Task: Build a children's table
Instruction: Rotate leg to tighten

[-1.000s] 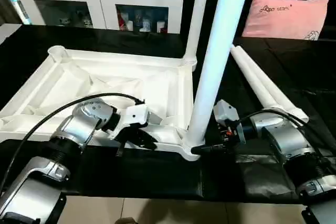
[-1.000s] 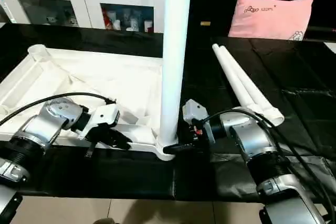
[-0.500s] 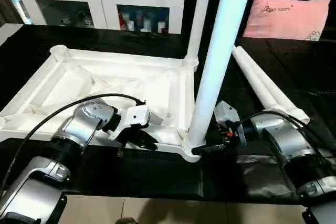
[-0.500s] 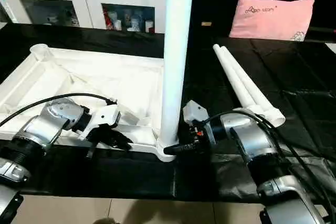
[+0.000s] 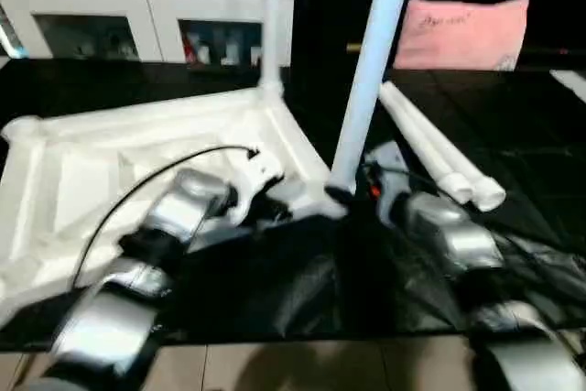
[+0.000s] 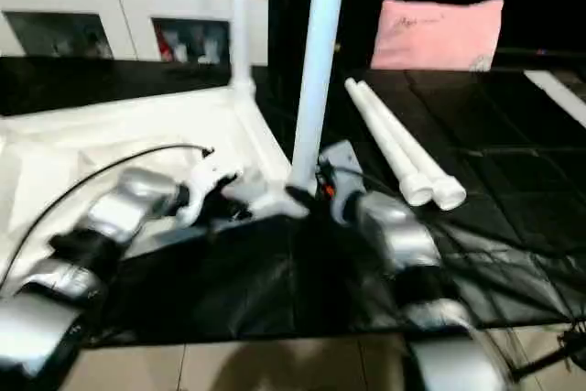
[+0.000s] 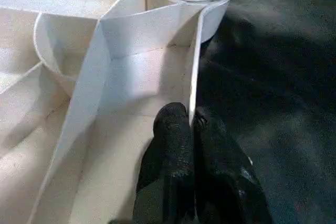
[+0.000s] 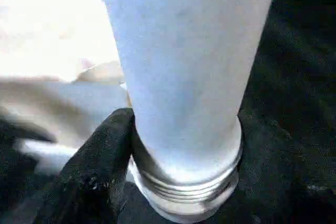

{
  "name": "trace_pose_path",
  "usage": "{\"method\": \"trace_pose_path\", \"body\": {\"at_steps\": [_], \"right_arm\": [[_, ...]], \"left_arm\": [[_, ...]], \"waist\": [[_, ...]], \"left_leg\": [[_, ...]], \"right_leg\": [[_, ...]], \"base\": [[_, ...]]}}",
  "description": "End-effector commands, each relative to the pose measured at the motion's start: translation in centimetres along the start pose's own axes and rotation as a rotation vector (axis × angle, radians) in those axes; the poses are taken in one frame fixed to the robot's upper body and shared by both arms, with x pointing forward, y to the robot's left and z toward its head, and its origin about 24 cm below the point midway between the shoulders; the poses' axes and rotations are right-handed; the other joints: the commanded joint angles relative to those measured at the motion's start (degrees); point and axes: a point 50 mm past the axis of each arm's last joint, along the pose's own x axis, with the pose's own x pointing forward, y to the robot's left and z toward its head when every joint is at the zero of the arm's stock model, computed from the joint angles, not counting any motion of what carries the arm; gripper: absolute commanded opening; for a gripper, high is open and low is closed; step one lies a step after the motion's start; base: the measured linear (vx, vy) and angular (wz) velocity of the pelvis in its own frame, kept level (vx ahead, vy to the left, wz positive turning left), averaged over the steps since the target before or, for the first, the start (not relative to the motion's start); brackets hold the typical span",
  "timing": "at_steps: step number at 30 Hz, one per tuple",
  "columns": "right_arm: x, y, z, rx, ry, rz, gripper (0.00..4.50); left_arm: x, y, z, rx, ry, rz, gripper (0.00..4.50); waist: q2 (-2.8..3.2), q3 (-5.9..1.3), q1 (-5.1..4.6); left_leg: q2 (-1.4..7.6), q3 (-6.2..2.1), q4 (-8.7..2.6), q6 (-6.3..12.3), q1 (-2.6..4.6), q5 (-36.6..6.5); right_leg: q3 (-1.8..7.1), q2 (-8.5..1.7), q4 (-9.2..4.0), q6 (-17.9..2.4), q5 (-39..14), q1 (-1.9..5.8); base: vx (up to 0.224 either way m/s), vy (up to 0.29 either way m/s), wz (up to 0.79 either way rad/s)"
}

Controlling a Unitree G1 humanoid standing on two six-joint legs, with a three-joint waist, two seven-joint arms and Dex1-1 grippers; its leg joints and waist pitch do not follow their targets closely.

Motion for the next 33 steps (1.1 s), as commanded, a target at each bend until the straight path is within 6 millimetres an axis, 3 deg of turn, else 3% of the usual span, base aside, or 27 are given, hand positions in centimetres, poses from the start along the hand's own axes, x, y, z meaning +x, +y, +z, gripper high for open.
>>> {"method": "trace_pose_path", "body": {"at_steps": [1,5,6,9,10,11,13,15,20,22,23,27,31,33], "right_arm": [[2.0,3.8,-2.4,0.105,0.118,0.051,2.7],[2.6,4.1,-1.4,0.137,0.095,-0.001,2.7],[2.7,4.2,-1.2,0.137,0.086,0.0,3.26],[2.7,3.9,-1.0,0.121,0.068,-0.009,3.4],[2.6,3.8,-1.0,0.112,0.064,-0.009,3.6],[2.5,3.5,-1.1,0.101,0.056,-0.011,3.84],[2.3,3.2,-1.3,0.092,0.051,-0.014,3.88],[1.9,2.7,-1.4,0.06,0.035,0.004,4.07],[0.0,0.8,-1.6,0.009,-0.025,0.047,4.46],[-0.7,0.3,-1.5,-0.014,-0.044,0.071,4.46],[-2.1,-0.9,-1.2,-0.05,-0.074,0.119,4.46],[-4.2,-2.2,-0.2,-0.124,-0.108,0.217,4.46],[-5.7,-2.7,0.4,-0.213,-0.089,0.326,4.46],[-6.8,-2.9,0.7,-0.318,-0.031,0.443,4.46]], "left_arm": [[0.9,-0.8,4.4,0.005,-0.152,0.062,0.0],[1.1,-0.9,5.0,0.002,-0.157,0.084,0.0],[1.1,-0.9,5.0,0.01,-0.154,0.084,0.0],[0.9,-0.7,4.5,0.036,-0.129,0.082,0.0],[0.8,-0.6,4.3,0.04,-0.122,0.079,0.0],[0.6,-0.4,3.9,0.041,-0.115,0.08,0.0],[0.4,-0.2,3.7,0.045,-0.109,0.085,0.0],[0.2,0.1,3.3,0.047,-0.101,0.085,0.0],[-0.5,0.5,2.3,0.071,-0.088,0.051,0.0],[-0.7,0.6,1.9,0.078,-0.08,0.036,0.0],[-1.2,0.7,1.2,0.108,-0.063,0.002,0.0],[-2.0,0.8,0.2,0.146,-0.027,-0.068,0.0],[-2.8,0.9,-0.6,0.196,-0.002,-0.125,0.0],[-3.7,0.6,-1.2,0.29,0.005,-0.238,0.0]], "waist": [[0.32,-3.36,-0.08],[0.18,-3.74,-0.03],[0.27,-3.82,0.06],[0.28,-4.28,0.31],[0.32,-4.22,0.32],[0.26,-4.07,0.31],[0.32,-3.97,0.28],[0.58,-3.72,0.31],[0.6,-3.76,0.25],[0.49,-3.82,0.53],[0.35,-3.8,0.46],[0.58,-3.92,0.82],[0.64,-3.65,1.02],[0.66,-3.66,1.25]], "left_leg": [[0.96,-0.5,-4.08,0.98,-0.21,-12.26],[1.31,-0.44,-4.23,1.78,-0.52,-9.12],[1.33,-0.36,-4.17,2.12,-0.5,-8.31],[1.22,-0.16,-3.81,4.43,-1.27,-1.6],[1.16,-0.12,-3.78,4.71,-1.33,-1.38],[1.1,0.03,-3.74,5.04,-1.26,-2.26],[1.15,0.11,-3.77,4.93,-1.18,-3.5],[1.22,0.11,-3.94,4.15,-1.01,-6.0],[1.33,-0.03,-4.02,3.98,-1.06,-6.33],[1.4,-0.03,-3.95,4.63,-1.04,-5.59],[1.42,-0.01,-3.99,4.92,-1.11,-5.32],[1.51,-0.07,-3.82,6.2,-1.27,-4.49],[1.47,0.05,-3.85,5.87,-1.11,-6.67],[1.61,0.0,-3.89,5.56,-1.18,-6.86]], "right_leg": [[2.88,-4.0,-5.9,-2.96,-28.16,2.51],[3.64,-3.91,-4.42,-6.35,-19.05,2.83],[3.79,-3.91,-4.17,-7.12,-17.24,2.84],[4.16,-3.92,-2.43,-10.75,-6.0,3.42],[4.16,-3.89,-2.42,-11.07,-5.37,3.41],[4.19,-3.98,-2.54,-11.42,-5.99,3.4],[4.16,-3.99,-2.81,-11.26,-7.84,3.36],[4.05,-3.95,-3.45,-10.18,-11.8,3.25],[4.11,-3.89,-3.42,-9.45,-12.25,3.36],[4.17,-3.88,-3.25,-9.65,-10.48,3.44],[4.18,-3.81,-3.24,-10.12,-9.81,3.41],[4.2,-3.87,-2.75,-11.21,-7.01,3.54],[4.11,-3.89,-3.46,-10.16,-11.47,3.37],[4.09,-3.83,-3.42,-9.81,-11.94,3.35]], "base": [[0.0,0.0,0.0],[0.0,0.0,0.0],[0.052,-0.006,0.02],[0.017,-0.002,0.01],[0.0,0.0,0.0],[0.0,0.0,0.0],[0.0,0.0,0.0],[0.0,0.0,0.0],[0.0,0.0,0.0],[0.0,0.0,0.0],[0.0,0.0,0.0],[0.0,0.0,0.0],[0.0,0.0,0.0],[0.0,0.0,0.0]]}}
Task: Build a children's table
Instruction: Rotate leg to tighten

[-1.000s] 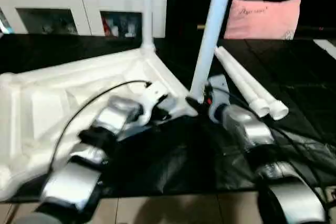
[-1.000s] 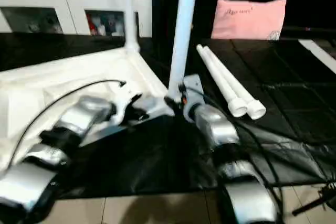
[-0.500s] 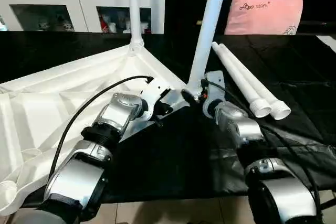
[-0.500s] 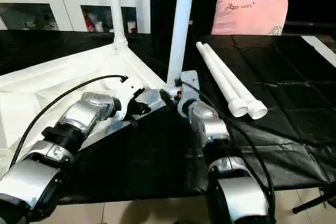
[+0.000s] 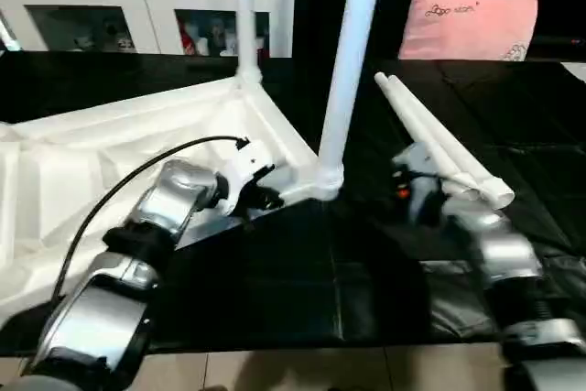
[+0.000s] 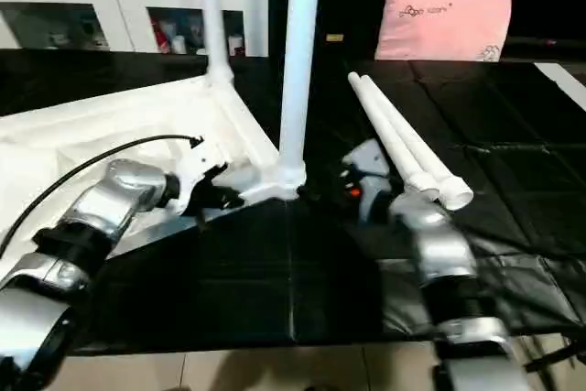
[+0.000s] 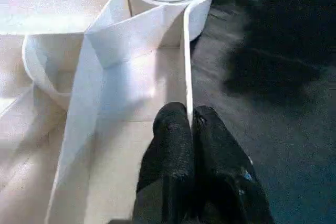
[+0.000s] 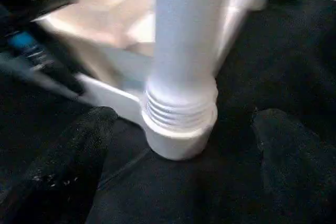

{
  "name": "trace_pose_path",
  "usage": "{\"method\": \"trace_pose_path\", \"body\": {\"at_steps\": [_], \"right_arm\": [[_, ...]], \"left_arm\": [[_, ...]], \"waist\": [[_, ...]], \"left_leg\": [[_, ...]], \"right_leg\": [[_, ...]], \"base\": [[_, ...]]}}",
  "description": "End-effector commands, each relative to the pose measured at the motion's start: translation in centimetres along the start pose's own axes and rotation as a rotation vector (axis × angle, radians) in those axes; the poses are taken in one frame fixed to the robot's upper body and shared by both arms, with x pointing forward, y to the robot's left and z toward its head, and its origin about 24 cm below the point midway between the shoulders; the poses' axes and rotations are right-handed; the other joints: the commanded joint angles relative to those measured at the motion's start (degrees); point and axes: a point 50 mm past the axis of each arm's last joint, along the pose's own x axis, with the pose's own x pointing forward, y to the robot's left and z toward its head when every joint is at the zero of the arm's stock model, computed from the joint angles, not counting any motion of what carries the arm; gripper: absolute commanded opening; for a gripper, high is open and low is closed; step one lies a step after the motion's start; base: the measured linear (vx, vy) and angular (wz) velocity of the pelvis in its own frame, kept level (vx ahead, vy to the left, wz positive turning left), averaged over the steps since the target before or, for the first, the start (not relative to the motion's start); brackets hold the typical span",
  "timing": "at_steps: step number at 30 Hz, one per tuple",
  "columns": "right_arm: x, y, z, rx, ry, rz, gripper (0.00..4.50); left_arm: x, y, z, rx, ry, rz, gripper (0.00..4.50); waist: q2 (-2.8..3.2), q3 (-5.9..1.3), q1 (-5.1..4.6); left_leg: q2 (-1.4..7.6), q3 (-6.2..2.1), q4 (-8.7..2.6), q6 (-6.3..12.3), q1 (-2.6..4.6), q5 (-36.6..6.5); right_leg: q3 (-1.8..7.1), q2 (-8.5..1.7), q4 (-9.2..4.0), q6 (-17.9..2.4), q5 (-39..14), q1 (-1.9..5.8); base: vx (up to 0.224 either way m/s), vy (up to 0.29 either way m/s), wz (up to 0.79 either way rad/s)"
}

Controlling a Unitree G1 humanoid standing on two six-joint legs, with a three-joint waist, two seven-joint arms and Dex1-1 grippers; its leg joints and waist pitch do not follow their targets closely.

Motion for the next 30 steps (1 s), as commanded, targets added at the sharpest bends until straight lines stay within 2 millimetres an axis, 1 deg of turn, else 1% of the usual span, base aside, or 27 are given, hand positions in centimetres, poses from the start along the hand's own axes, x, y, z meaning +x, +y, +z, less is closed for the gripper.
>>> {"method": "trace_pose_path", "body": {"at_steps": [1,2,3,4,5,6,7,8,9,13,14,15,16,17,18,19,20,23,24,27,30], "right_arm": [[-0.4,0.5,0.0,-0.044,0.025,0.092,4.46],[-0.5,0.6,0.1,-0.065,0.039,0.116,4.46],[-0.5,0.6,0.1,-0.065,0.039,0.116,4.46],[-0.7,0.6,0.1,-0.084,0.058,0.159,4.46],[-0.8,0.7,0.2,-0.103,0.071,0.188,4.46],[-0.9,0.9,0.3,-0.131,0.102,0.274,4.46],[-0.9,0.9,0.3,-0.131,0.103,0.275,4.46],[-0.8,1.3,0.5,-0.155,0.121,0.343,4.46],[-0.7,1.4,0.6,-0.157,0.125,0.372,4.46],[-0.3,1.8,0.6,-0.159,0.132,0.425,4.46],[0.0,1.9,0.5,-0.171,0.136,0.43,4.46],[0.2,1.9,0.4,-0.181,0.138,0.432,4.29],[0.3,1.9,0.4,-0.18,0.138,0.434,4.29],[0.5,2.1,0.3,-0.168,0.136,0.46,4.29],[0.5,2.2,0.3,-0.165,0.135,0.465,4.15],[0.5,2.2,0.3,-0.162,0.135,0.47,4.15],[0.5,2.4,0.3,-0.155,0.139,0.494,3.94],[0.4,2.5,0.0,-0.152,0.155,0.524,3.81],[0.4,2.5,-0.1,-0.151,0.157,0.527,3.58],[0.4,2.5,-0.1,-0.151,0.156,0.535,3.37],[0.4,2.6,-0.2,-0.152,0.159,0.543,3.06]], "left_arm": [[-0.1,-0.8,0.3,0.088,0.007,-0.116,0.0],[-0.2,-0.9,0.2,0.102,0.012,-0.138,0.0],[-0.2,-0.9,0.2,0.102,0.012,-0.138,0.0],[-0.4,-1.1,0.0,0.11,0.014,-0.174,0.0],[-0.5,-1.3,0.0,0.119,0.014,-0.199,0.0],[-0.7,-1.6,-0.2,0.149,0.033,-0.253,0.0],[-0.7,-1.6,-0.2,0.15,0.034,-0.254,0.0],[-0.8,-1.8,-0.4,0.184,0.051,-0.291,0.0],[-0.8,-1.9,-0.4,0.194,0.054,-0.309,0.0],[-0.9,-2.3,-0.4,0.214,0.054,-0.36,0.0],[-0.9,-2.5,-0.3,0.228,0.052,-0.39,0.0],[-0.9,-2.7,-0.2,0.238,0.05,-0.409,0.0],[-0.9,-2.7,-0.2,0.239,0.05,-0.411,0.0],[-0.9,-2.9,-0.1,0.255,0.052,-0.431,0.0],[-0.9,-3.0,-0.1,0.257,0.053,-0.433,0.0],[-0.9,-3.0,-0.1,0.259,0.053,-0.434,0.0],[-0.9,-3.1,-0.1,0.263,0.052,-0.446,0.0],[-0.9,-3.2,-0.1,0.273,0.054,-0.46,0.0],[-0.9,-3.2,-0.1,0.276,0.056,-0.462,0.0],[-1.0,-3.3,-0.2,0.278,0.058,-0.466,0.0],[-1.0,-3.3,-0.3,0.279,0.06,-0.468,0.0]], "waist": [[0.54,-3.83,0.43],[0.48,-3.8,0.59],[0.54,-3.82,0.77],[0.41,-3.81,0.95],[0.5,-3.84,1.21],[0.45,-3.82,1.33],[0.48,-3.84,1.43],[0.44,-3.85,1.57],[0.4,-3.85,1.66],[0.39,-3.81,2.07],[0.23,-3.82,2.12],[0.06,-3.84,2.06],[0.2,-3.86,2.06],[-0.11,-3.88,2.06],[0.02,-3.92,2.15],[0.09,-3.9,2.23],[0.05,-3.92,2.42],[0.01,-3.87,2.5],[0.05,-3.87,2.53],[-0.02,-3.9,2.52],[0.04,-3.94,2.5]], "left_leg": [[1.68,-0.17,-3.59,5.1,-0.11,-6.96],[1.67,-0.02,-3.52,5.02,-0.19,-6.7],[1.73,-0.04,-3.57,4.84,-0.13,-6.69],[1.8,-0.01,-3.6,4.6,-0.02,-6.93],[1.89,-0.03,-3.61,4.34,-0.03,-7.05],[1.87,-0.02,-3.6,4.38,-0.1,-6.88],[1.94,-0.03,-3.6,4.42,-0.08,-6.98],[1.92,-0.01,-3.55,4.53,-0.12,-6.81],[1.89,0.01,-3.55,4.63,-0.16,-7.06],[1.93,0.04,-3.58,4.05,-0.05,-6.86],[1.95,-0.01,-3.63,3.84,-0.14,-6.79],[2.0,-0.04,-3.67,3.61,-0.19,-6.46],[1.94,0.02,-3.63,3.42,-0.09,-6.23],[1.98,0.05,-3.6,3.49,-0.06,-6.1],[2.04,-0.01,-3.61,3.53,-0.12,-5.9],[2.09,0.01,-3.6,3.77,-0.07,-5.56],[2.04,0.06,-3.54,4.02,-0.09,-5.27],[1.97,0.06,-3.55,3.99,-0.17,-5.53],[1.94,0.05,-3.55,3.86,-0.19,-5.76],[1.9,0.05,-3.55,3.61,-0.14,-5.83],[1.96,0.02,-3.55,3.63,-0.15,-5.52]], "right_leg": [[3.85,-3.86,-3.95,-9.59,-12.13,4.26],[3.96,-3.81,-3.8,-9.66,-11.5,4.16],[3.95,-3.84,-3.78,-9.75,-11.4,4.13],[3.93,-3.84,-3.7,-9.96,-11.57,4.0],[3.94,-3.96,-3.66,-10.02,-11.74,4.06],[3.92,-3.87,-3.58,-10.17,-11.37,4.07],[3.92,-3.89,-3.6,-10.21,-11.31,4.06],[3.98,-3.89,-3.52,-10.31,-10.73,4.03],[3.97,-3.86,-3.51,-10.28,-10.7,4.09],[4.01,-3.98,-3.58,-9.81,-12.08,3.99],[3.99,-4.04,-3.55,-9.59,-12.56,4.04],[4.02,-4.12,-3.47,-9.51,-12.71,4.01],[4.04,-4.08,-3.54,-9.61,-12.73,3.91],[4.04,-4.05,-3.46,-9.68,-12.56,3.91],[4.06,-4.09,-3.29,-9.84,-12.17,4.0],[4.1,-4.06,-3.25,-9.85,-11.65,3.92],[4.09,-4.0,-3.18,-9.9,-11.17,3.93],[4.06,-4.03,-3.33,-9.41,-12.08,3.98],[4.05,-4.06,-3.45,-9.1,-12.8,3.98],[4.01,-3.99,-3.52,-8.44,-13.73,3.96],[3.99,-3.93,-3.44,-8.65,-13.21,3.93]], "base": [[0.0,0.0,0.0],[0.0,0.0,0.0],[0.0,0.0,0.0],[0.0,0.0,0.0],[0.0,0.0,0.0],[0.0,0.0,0.0],[0.0,0.0,0.0],[0.0,0.0,0.0],[0.0,0.0,0.0],[0.0,0.0,0.0],[0.0,0.0,0.0],[0.0,0.0,0.0],[0.0,0.0,0.0],[0.0,0.0,0.0],[0.0,0.0,0.0],[0.0,0.0,0.0],[0.0,0.0,0.0],[0.0,0.0,0.0],[0.0,0.0,0.0],[0.0,0.0,0.0],[0.0,0.0,0.0]]}}
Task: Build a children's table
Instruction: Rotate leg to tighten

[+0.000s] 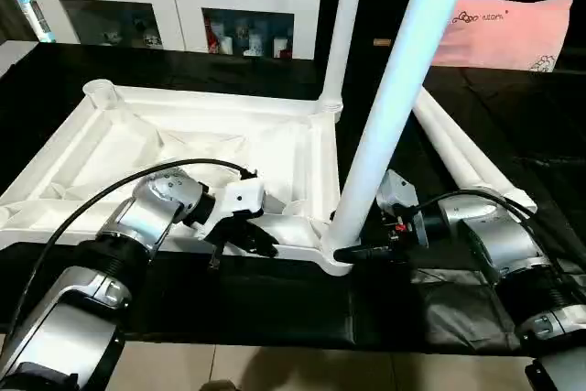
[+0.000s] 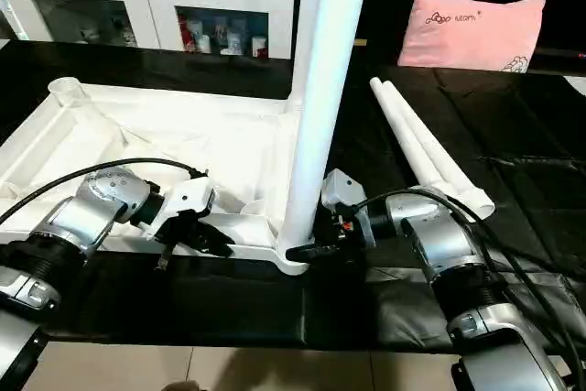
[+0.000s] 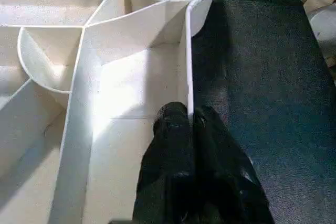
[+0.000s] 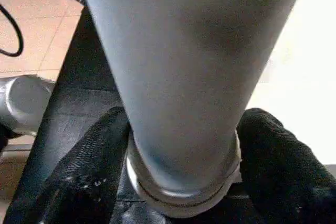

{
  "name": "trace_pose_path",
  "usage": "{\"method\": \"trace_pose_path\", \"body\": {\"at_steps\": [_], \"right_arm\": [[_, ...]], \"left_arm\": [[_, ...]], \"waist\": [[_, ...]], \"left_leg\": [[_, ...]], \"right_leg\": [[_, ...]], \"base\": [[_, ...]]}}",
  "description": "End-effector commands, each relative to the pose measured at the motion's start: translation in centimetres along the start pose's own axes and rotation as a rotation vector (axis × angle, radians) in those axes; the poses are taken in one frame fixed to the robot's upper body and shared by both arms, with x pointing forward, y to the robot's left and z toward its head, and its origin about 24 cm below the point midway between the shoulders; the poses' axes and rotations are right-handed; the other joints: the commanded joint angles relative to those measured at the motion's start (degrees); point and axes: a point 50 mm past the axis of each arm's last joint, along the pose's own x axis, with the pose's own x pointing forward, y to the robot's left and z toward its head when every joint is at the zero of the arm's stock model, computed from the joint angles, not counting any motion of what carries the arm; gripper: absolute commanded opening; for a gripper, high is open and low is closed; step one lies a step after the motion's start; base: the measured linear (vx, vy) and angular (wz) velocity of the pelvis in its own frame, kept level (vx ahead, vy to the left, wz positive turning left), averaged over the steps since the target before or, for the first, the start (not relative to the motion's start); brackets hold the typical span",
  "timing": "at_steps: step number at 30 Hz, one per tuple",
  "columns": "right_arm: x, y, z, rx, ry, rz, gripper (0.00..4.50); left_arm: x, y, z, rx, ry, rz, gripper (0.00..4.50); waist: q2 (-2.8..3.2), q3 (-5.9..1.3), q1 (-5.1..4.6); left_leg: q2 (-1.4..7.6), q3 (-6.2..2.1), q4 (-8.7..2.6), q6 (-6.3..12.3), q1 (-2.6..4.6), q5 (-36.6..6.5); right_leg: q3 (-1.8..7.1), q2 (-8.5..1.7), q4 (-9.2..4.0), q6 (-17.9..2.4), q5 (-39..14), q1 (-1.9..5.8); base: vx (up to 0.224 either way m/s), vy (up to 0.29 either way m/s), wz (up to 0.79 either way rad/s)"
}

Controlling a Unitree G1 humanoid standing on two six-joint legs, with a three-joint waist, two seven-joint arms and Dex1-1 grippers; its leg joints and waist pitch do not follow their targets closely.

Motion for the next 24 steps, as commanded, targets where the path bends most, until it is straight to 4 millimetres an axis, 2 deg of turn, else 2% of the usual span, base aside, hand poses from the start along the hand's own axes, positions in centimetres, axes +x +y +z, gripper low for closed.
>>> {"method": "trace_pose_path", "body": {"at_steps": [1,5,11,13,16,18,20,21,22,23,24], "right_arm": [[-0.1,-0.1,0.1,-0.011,0.012,0.004,3.06],[0.0,0.0,0.0,-0.007,0.013,0.01,2.75],[0.3,0.2,-0.2,0.009,-0.006,0.014,2.67],[0.4,0.4,-0.2,0.042,-0.042,0.001,2.67],[0.7,0.5,-0.4,0.082,-0.071,-0.04,2.66],[1.3,0.1,-0.8,0.124,-0.07,-0.146,2.66],[2.4,-0.6,-1.4,0.198,-0.07,-0.304,2.66],[2.6,-0.7,-1.5,0.206,-0.07,-0.319,2.66],[2.9,-0.8,-1.5,0.223,-0.079,-0.347,2.66],[2.9,-0.8,-1.5,0.223,-0.079,-0.347,2.66],[4.2,-1.1,-1.4,0.287,-0.116,-0.428,2.66]], "left_arm": [[0.7,-0.5,0.6,0.053,0.013,-0.079,0.0],[0.7,-0.5,0.5,0.051,0.016,-0.077,0.0],[0.6,-0.3,0.2,0.028,0.027,-0.049,0.0],[0.7,-0.1,0.1,-0.007,0.014,-0.013,0.0],[0.8,0.3,0.4,-0.054,-0.017,0.029,0.0],[1.1,1.0,1.0,-0.106,-0.057,0.1,0.0],[1.4,2.1,1.9,-0.182,-0.11,0.219,0.0],[1.4,2.2,2.0,-0.191,-0.115,0.231,0.0],[1.5,2.4,2.1,-0.21,-0.125,0.253,0.0],[1.5,2.4,2.1,-0.21,-0.125,0.253,0.0],[1.8,3.1,2.8,-0.255,-0.151,0.319,0.0]], "waist": [[0.16,-3.95,-0.27],[0.14,-3.99,-0.31],[0.2,-3.96,-0.34],[0.48,-3.95,-0.32],[0.51,-3.86,-0.31],[0.53,-3.72,-0.34],[0.42,-3.48,-0.96],[0.51,-3.24,-1.31],[0.2,-3.23,-1.44],[0.1,-3.25,-1.67],[0.12,-3.19,-2.07]], "left_leg": [[1.93,-0.03,-3.64,3.84,-0.15,-5.22],[1.95,-0.02,-3.63,3.93,-0.09,-5.12],[1.89,-0.02,-3.63,3.76,-0.14,-5.44],[1.92,-0.02,-3.64,3.79,-0.06,-5.42],[1.89,0.0,-3.71,3.4,-0.04,-6.07],[1.82,-0.06,-3.8,2.87,0.01,-7.26],[1.68,-0.15,-3.99,1.29,0.21,-9.02],[1.42,-0.24,-4.04,0.54,0.5,-10.87],[1.27,-0.26,-3.99,0.39,0.58,-11.37],[0.97,-0.36,-3.95,0.4,0.37,-11.59],[0.95,-0.26,-3.93,0.75,0.44,-11.45]], "right_leg": [[4.0,-3.9,-3.42,-8.76,-12.75,3.97],[3.99,-3.89,-3.35,-9.04,-12.15,3.97],[3.97,-3.86,-3.4,-9.01,-12.26,4.02],[3.99,-3.78,-3.46,-9.13,-11.91,4.01],[3.97,-3.77,-3.7,-8.84,-13.03,4.03],[3.81,-3.88,-4.06,-8.15,-15.57,4.02],[3.72,-3.85,-4.55,-6.95,-19.9,3.79],[3.44,-3.91,-5.27,-5.73,-24.08,3.68],[3.34,-3.98,-5.57,-4.92,-25.99,3.69],[3.18,-4.03,-5.84,-3.66,-28.11,3.91],[3.28,-3.92,-6.05,-3.27,-28.34,3.69]], "base": [[0.0,0.0,0.0],[0.0,0.0,0.0],[0.0,0.0,0.0],[0.0,0.0,0.0],[0.0,0.0,0.0],[0.0,0.0,0.0],[0.0,0.0,0.0],[0.0,0.0,0.0],[0.0,0.0,0.0],[0.0,0.0,0.0],[0.0,0.0,0.0]]}}
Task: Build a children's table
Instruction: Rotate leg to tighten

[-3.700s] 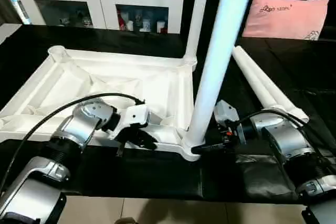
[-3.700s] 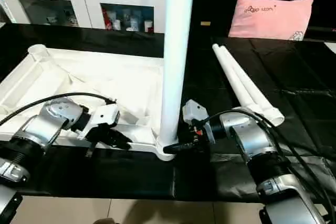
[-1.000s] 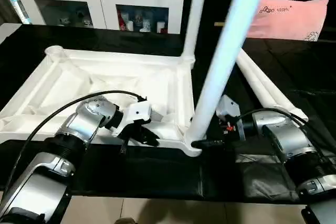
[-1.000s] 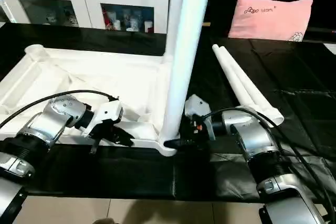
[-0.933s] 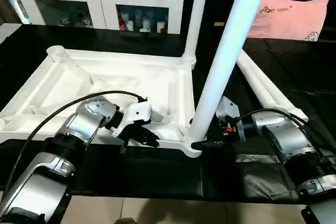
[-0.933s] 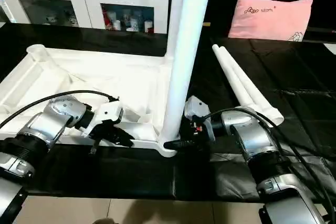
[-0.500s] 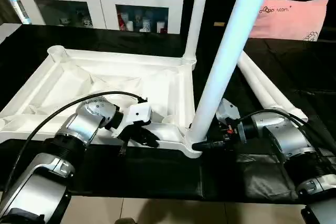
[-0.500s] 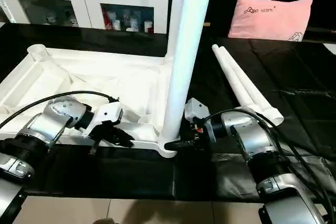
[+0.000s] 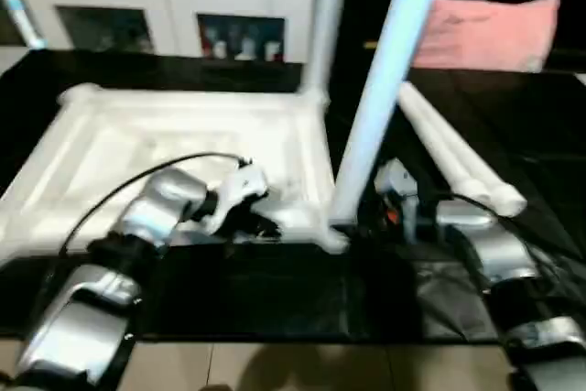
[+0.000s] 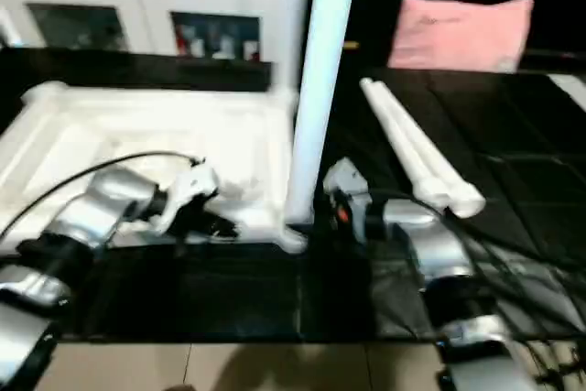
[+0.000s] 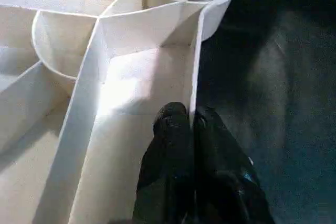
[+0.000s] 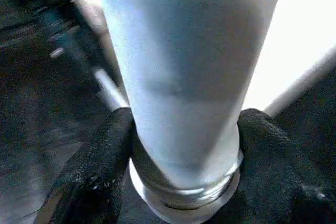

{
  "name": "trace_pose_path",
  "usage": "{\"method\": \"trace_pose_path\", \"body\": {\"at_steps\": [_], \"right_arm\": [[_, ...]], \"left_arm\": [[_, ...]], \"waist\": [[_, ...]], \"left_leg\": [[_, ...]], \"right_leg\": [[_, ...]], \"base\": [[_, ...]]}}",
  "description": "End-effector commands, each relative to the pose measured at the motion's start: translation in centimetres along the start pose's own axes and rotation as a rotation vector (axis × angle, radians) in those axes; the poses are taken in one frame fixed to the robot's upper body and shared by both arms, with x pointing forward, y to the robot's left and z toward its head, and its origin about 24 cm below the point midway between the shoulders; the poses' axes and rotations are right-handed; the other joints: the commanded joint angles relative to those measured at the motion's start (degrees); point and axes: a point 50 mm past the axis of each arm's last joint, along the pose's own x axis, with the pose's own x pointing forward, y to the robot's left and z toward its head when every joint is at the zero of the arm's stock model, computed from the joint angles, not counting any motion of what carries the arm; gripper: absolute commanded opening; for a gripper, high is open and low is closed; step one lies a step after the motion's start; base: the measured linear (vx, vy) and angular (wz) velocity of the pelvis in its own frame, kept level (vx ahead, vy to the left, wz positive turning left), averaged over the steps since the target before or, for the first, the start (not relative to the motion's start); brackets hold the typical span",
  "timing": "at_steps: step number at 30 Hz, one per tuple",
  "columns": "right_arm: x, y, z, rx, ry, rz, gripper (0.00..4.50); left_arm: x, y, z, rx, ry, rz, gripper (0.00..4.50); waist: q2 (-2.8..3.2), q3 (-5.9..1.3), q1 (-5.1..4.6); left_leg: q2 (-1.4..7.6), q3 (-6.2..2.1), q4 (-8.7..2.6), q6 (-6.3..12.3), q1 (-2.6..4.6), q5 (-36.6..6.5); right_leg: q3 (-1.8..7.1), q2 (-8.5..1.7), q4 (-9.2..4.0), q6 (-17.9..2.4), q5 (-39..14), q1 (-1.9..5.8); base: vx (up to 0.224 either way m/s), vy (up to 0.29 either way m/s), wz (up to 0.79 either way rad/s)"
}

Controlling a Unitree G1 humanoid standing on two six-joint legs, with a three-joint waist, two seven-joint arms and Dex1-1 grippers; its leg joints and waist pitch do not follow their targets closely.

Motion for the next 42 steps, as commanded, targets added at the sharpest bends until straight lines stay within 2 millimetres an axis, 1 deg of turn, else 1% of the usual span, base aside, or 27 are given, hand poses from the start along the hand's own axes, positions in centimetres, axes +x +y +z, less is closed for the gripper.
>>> {"method": "trace_pose_path", "body": {"at_steps": [1,4,5,6,7,8,9,10,12,13,14,16,21,24,26,27,28,29,30,31,32,34,35,36,38,40,42], "right_arm": [[3.5,1.7,-0.8,0.115,-0.001,-0.076,2.66],[5.3,2.0,-0.9,0.185,0.006,-0.189,2.66],[6.7,2.1,-0.8,0.231,0.022,-0.291,2.65],[6.9,2.1,-0.7,0.238,0.023,-0.306,2.65],[8.1,2.3,-0.2,0.278,0.028,-0.382,2.65],[8.5,2.3,0.0,0.294,0.028,-0.401,2.65],[8.9,2.3,0.4,0.31,0.024,-0.432,2.65],[9.1,2.3,0.8,0.312,0.018,-0.442,2.65],[9.4,2.2,1.3,0.294,0.012,-0.46,2.65],[9.4,2.1,1.6,0.282,0.005,-0.464,3.21],[9.4,2.0,1.7,0.28,0.002,-0.467,3.35],[9.2,1.6,1.9,0.263,-0.012,-0.476,3.45],[8.6,0.9,1.8,0.254,-0.031,-0.506,3.92],[7.2,0.1,1.8,0.175,-0.074,-0.511,4.23],[5.6,-0.4,1.8,0.134,-0.133,-0.468,4.37],[5.6,-0.4,1.8,0.134,-0.134,-0.467,4.45],[4.9,-0.5,1.8,0.123,-0.154,-0.445,4.45],[4.0,-0.7,1.7,0.104,-0.165,-0.42,4.45],[3.1,-0.9,1.5,0.079,-0.166,-0.395,4.45],[2.2,-1.1,1.3,0.049,-0.158,-0.371,4.45],[1.4,-1.2,1.2,0.014,-0.149,-0.341,4.45],[0.7,-1.3,1.2,-0.023,-0.139,-0.303,4.45],[0.0,-1.3,1.2,-0.051,-0.133,-0.264,4.45],[-1.5,-1.2,1.5,-0.101,-0.122,-0.163,4.45],[-1.9,-1.2,1.6,-0.115,-0.114,-0.133,4.45],[-2.9,-0.8,1.8,-0.151,-0.082,-0.014,4.45],[-3.3,-0.5,1.8,-0.18,-0.039,0.081,4.45]], "left_arm": [[1.1,0.7,3.6,-0.043,-0.121,0.105,0.0],[1.9,0.8,4.4,-0.085,-0.139,0.159,0.0],[2.7,1.0,5.0,-0.114,-0.149,0.22,0.0],[2.8,1.0,5.1,-0.117,-0.151,0.229,0.0],[3.4,1.1,5.8,-0.136,-0.162,0.27,0.0],[3.6,1.1,6.0,-0.139,-0.164,0.285,0.0],[3.8,1.1,6.2,-0.137,-0.158,0.305,0.0],[3.9,1.1,6.3,-0.135,-0.154,0.313,0.0],[3.9,1.1,6.4,-0.13,-0.145,0.323,0.0],[3.8,1.2,6.3,-0.116,-0.133,0.329,0.0],[3.8,1.2,6.3,-0.114,-0.131,0.331,0.0],[3.5,1.4,5.9,-0.107,-0.122,0.337,0.0],[2.9,1.8,5.1,-0.104,-0.107,0.355,0.0],[2.2,1.9,4.2,-0.076,-0.081,0.348,0.0],[1.6,1.9,3.4,-0.059,-0.069,0.324,0.0],[1.6,1.9,3.4,-0.059,-0.069,0.323,0.0],[1.4,1.9,3.1,-0.062,-0.065,0.314,0.0],[1.1,1.9,2.8,-0.044,-0.064,0.293,0.0],[0.8,1.8,2.4,-0.042,-0.059,0.275,0.0],[0.6,1.7,2.0,-0.028,-0.055,0.254,0.0],[0.3,1.5,1.7,-0.007,-0.052,0.23,0.0],[0.0,1.5,1.3,-0.002,-0.04,0.211,0.0],[-0.3,1.3,1.0,0.019,-0.035,0.188,0.0],[-1.0,1.0,0.2,0.058,-0.02,0.12,0.0],[-1.3,0.8,0.0,0.073,-0.014,0.099,0.0],[-2.0,0.1,-0.6,0.14,0.002,0.001,0.0],[-2.6,-0.3,-1.0,0.174,0.024,-0.068,0.0]], "waist": [[0.01,-3.2,-0.31],[0.06,-3.36,-0.93],[0.25,-3.26,-1.38],[0.26,-3.37,-1.47],[0.35,-3.48,-1.6],[0.34,-3.54,-1.77],[0.33,-3.62,-1.66],[0.34,-3.69,-1.78],[0.35,-3.94,-1.54],[0.24,-3.92,-1.57],[0.29,-3.82,-1.55],[0.29,-3.73,-1.58],[0.46,-3.54,-1.76],[0.51,-3.62,-1.71],[0.34,-3.66,-1.61],[0.23,-3.79,-1.51],[0.23,-3.97,-1.43],[-0.02,-3.93,-1.52],[0.19,-4.14,-1.45],[0.07,-4.13,-1.18],[-0.16,-4.01,-1.29],[-0.05,-3.98,-1.14],[0.03,-3.76,-1.09],[0.14,-3.68,-1.07],[0.07,-3.63,-0.99],[0.16,-3.6,-0.91],[0.31,-3.58,-0.7]], "left_leg": [[0.99,-0.37,-4.14,0.92,-0.38,-11.22],[0.86,-0.47,-4.1,0.34,-0.3,-11.31],[0.85,-0.48,-4.15,0.46,-0.25,-11.26],[0.81,-0.39,-4.09,0.6,-0.15,-11.14],[0.86,-0.42,-4.08,0.48,-0.14,-10.84],[0.9,-0.52,-4.21,0.36,-0.38,-10.15],[0.99,-0.46,-4.2,0.57,-0.3,-9.82],[1.07,-0.46,-4.24,0.95,-0.55,-8.82],[1.19,-0.29,-4.12,1.97,-0.73,-6.22],[1.22,-0.26,-4.1,2.22,-0.81,-5.72],[1.17,-0.18,-4.11,2.61,-0.78,-5.7],[1.13,-0.08,-4.11,2.94,-0.76,-6.35],[1.17,-0.13,-4.27,2.43,-0.64,-8.6],[1.25,-0.2,-4.31,2.36,-0.62,-8.61],[1.25,-0.15,-4.26,3.06,-0.8,-7.88],[1.31,-0.12,-4.14,3.87,-0.92,-6.59],[1.45,-0.22,-4.07,4.5,-1.02,-5.14],[1.32,-0.17,-3.99,5.05,-1.18,-4.74],[1.37,-0.17,-3.82,5.58,-1.2,-3.41],[1.44,-0.1,-3.67,6.48,-1.24,-2.96],[1.44,-0.06,-3.74,6.62,-1.36,-3.01],[1.46,0.01,-3.75,6.61,-1.2,-3.63],[1.34,0.03,-3.83,6.4,-1.24,-4.92],[1.32,0.05,-3.85,6.25,-1.17,-6.01],[1.54,-0.02,-3.95,6.11,-1.15,-7.1],[1.42,0.0,-3.96,5.77,-1.03,-7.69],[1.79,-0.01,-4.05,5.61,-1.02,-7.76]], "right_leg": [[3.06,-3.9,-5.89,-3.41,-28.55,3.17],[2.92,-3.94,-5.91,-3.29,-28.52,3.09],[2.99,-3.79,-5.91,-3.81,-27.7,2.89],[3.04,-3.77,-5.99,-3.87,-27.36,2.85],[3.12,-3.85,-5.7,-4.26,-26.5,2.86],[3.19,-3.77,-5.48,-4.8,-24.89,3.03],[3.3,-3.84,-5.43,-5.08,-23.82,3.04],[3.46,-3.8,-4.97,-5.96,-21.17,3.16],[3.75,-3.79,-4.15,-7.85,-15.0,3.36],[3.78,-3.78,-3.97,-8.32,-13.74,3.36],[3.78,-3.77,-3.95,-8.87,-13.03,3.4],[3.8,-3.88,-4.12,-8.96,-13.98,3.47],[3.77,-3.9,-4.57,-8.18,-17.24,3.37],[3.81,-3.96,-4.43,-8.16,-16.66,3.39],[3.86,-3.87,-4.29,-8.46,-14.71,3.57],[3.99,-3.85,-3.85,-8.79,-12.1,3.71],[4.0,-3.93,-3.44,-9.69,-9.66,3.85],[3.99,-3.81,-3.47,-9.9,-8.96,3.9],[4.04,-3.91,-3.0,-10.72,-6.97,3.85],[4.02,-3.82,-2.97,-10.93,-5.75,3.87],[4.06,-3.8,-2.95,-11.02,-5.8,3.81],[4.04,-3.87,-3.09,-11.01,-6.99,3.7],[3.96,-3.74,-3.46,-10.44,-9.35,3.7],[3.94,-3.76,-3.69,-10.03,-10.9,3.64],[4.01,-3.89,-3.8,-9.31,-12.57,3.67],[3.87,-3.72,-4.09,-9.2,-14.04,3.52],[3.9,-3.71,-3.92,-9.11,-14.1,3.42]], "base": [[0.0,0.0,0.0],[0.0,0.0,0.0],[0.0,0.0,0.0],[0.0,0.0,0.0],[0.0,0.0,0.0],[0.0,0.0,0.0],[0.0,0.0,0.0],[0.0,0.0,0.0],[0.0,0.0,0.0],[0.0,0.0,0.0],[0.0,0.0,0.0],[0.0,0.0,0.0],[0.0,0.0,0.0],[0.0,0.0,0.0],[0.0,0.0,0.0],[0.0,0.0,0.0],[0.0,0.0,0.0],[0.0,0.0,0.0],[0.0,0.0,0.0],[0.0,0.0,0.0],[0.0,0.0,0.0],[0.0,0.0,0.0],[0.0,0.0,0.0],[0.0,0.0,0.0],[0.0,0.0,0.0],[0.0,0.0,0.0],[0.0,0.0,0.0]]}}
